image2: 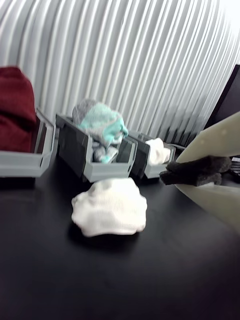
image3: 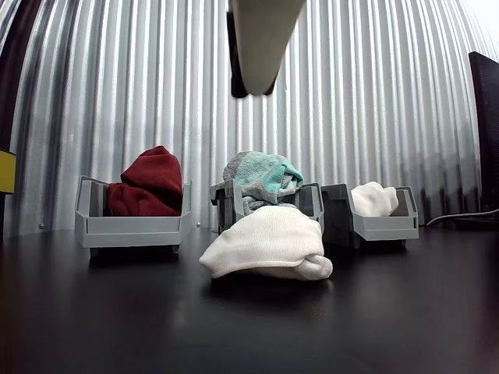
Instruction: Put the sock in the container
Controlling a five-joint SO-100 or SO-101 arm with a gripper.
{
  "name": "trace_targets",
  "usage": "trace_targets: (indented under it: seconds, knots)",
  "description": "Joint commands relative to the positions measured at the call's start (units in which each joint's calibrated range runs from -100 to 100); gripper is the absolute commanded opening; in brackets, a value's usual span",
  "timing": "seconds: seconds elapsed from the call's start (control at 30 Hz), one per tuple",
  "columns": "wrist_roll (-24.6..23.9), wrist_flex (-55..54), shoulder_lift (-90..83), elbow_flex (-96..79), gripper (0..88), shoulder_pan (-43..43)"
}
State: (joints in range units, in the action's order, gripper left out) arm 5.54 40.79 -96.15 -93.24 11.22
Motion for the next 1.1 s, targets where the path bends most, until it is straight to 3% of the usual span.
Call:
trace_targets:
  seconds: [0.0, 0.23, 0.53, 1.07]
  knots:
    - [-0.2, -0.1, 0.3, 5.6, 1.3, 0.0]
    - [-0.2, 0.2, 0.4, 12.1, 1.2, -0.4]
    - [0.2, 11.4, 3.1, 20.7, 1.2, -0.2]
    - [-0.2, 15.6, 43.3, 47.6, 1.3, 0.2]
